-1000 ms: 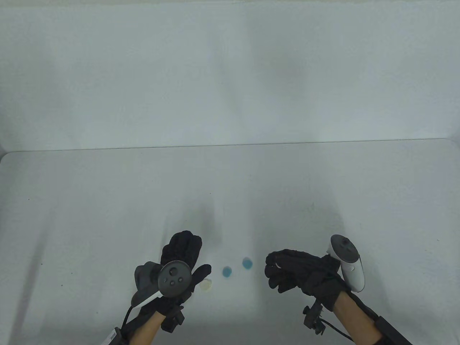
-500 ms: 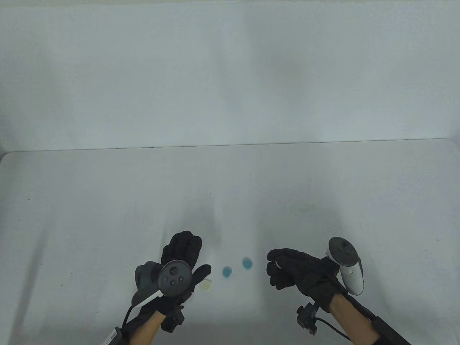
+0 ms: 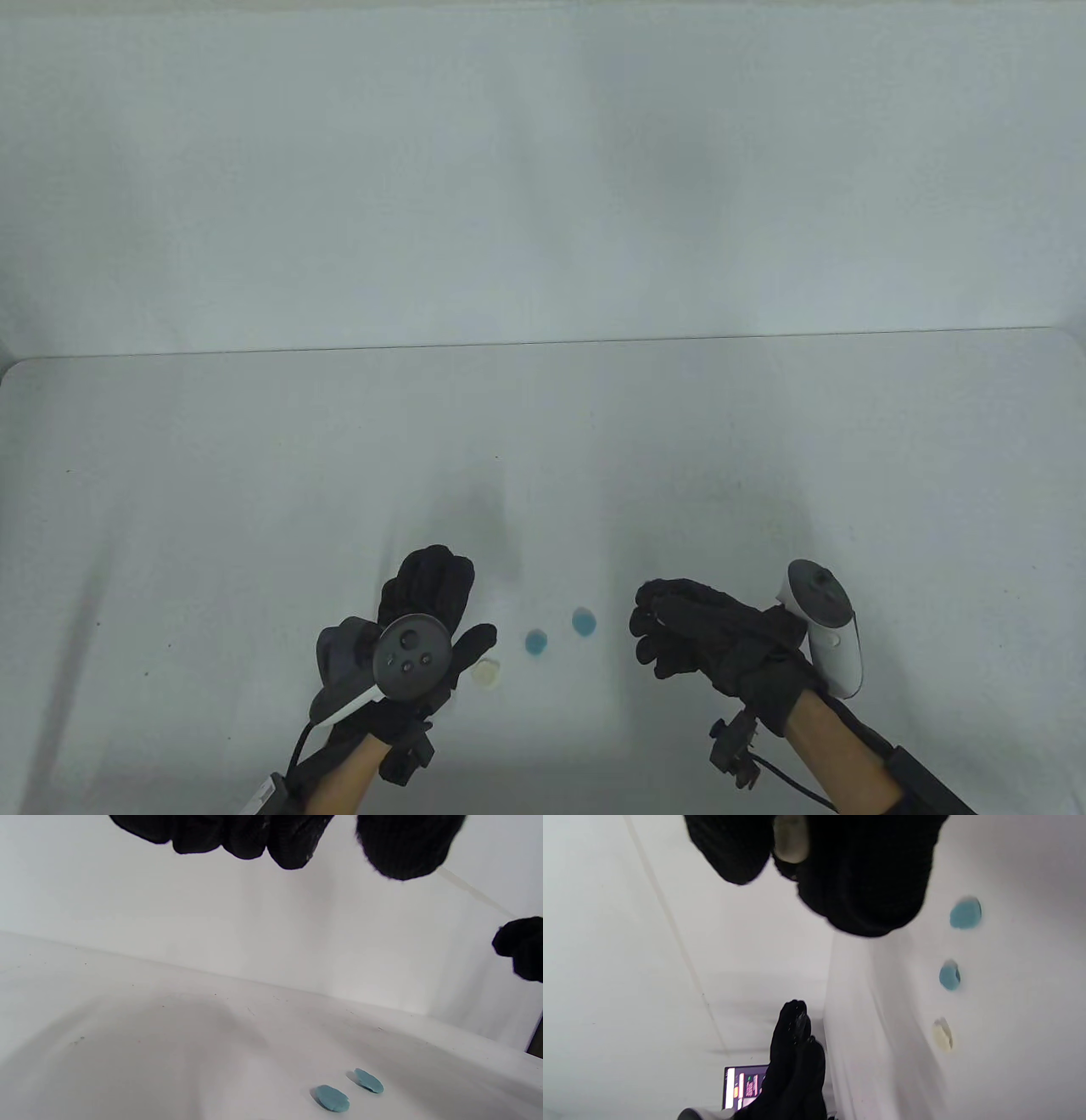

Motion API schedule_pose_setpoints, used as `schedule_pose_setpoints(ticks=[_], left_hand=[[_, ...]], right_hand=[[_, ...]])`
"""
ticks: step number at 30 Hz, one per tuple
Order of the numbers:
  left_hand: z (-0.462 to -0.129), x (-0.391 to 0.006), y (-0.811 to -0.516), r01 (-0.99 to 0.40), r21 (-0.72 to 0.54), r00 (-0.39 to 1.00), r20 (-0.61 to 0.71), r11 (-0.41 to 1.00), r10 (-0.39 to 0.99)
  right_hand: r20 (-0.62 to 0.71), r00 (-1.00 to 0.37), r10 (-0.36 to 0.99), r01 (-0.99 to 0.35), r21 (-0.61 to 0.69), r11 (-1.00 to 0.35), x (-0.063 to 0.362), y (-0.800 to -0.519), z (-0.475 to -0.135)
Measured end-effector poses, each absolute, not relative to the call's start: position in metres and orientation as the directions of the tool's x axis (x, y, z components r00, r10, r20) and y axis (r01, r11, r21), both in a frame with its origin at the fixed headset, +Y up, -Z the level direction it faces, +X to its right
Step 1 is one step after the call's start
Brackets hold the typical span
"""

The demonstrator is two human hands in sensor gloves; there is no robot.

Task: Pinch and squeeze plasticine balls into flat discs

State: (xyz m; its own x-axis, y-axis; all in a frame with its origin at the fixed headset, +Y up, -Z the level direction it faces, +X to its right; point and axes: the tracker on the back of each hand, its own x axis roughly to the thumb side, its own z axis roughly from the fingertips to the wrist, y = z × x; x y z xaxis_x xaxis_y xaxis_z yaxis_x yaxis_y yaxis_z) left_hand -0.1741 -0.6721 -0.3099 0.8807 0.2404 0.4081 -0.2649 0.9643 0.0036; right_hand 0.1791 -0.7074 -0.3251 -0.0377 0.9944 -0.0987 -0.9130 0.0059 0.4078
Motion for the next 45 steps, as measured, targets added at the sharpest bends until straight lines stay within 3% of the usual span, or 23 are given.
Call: schedule_pose_setpoints(ticks=[11, 20, 37, 45], left_hand=[[-0.310, -0.174, -0.672, -0.261, 0.009, 0.881, 0.410, 0.965, 0.235], [-0.309, -0.174, -0.673, -0.259, 0.007, 0.881, 0.411, 0.966, 0.234], [-0.309, -0.174, -0.672, -0.260, 0.009, 0.881, 0.411, 0.966, 0.233], [-0.309, -0.174, -0.673, -0.256, 0.013, 0.884, 0.409, 0.967, 0.228]], right_hand=[[-0.030, -0.103, 0.994, -0.931, 0.356, -0.086, 0.179, -0.700, -0.322], [-0.110, 0.001, 0.994, -0.922, 0.385, 0.044, 0.181, -0.707, -0.323], [-0.063, -0.114, 0.992, -0.957, 0.273, -0.093, 0.185, -0.701, -0.323], [-0.140, 0.035, 0.990, -0.940, 0.331, 0.080, 0.187, -0.713, -0.325]])
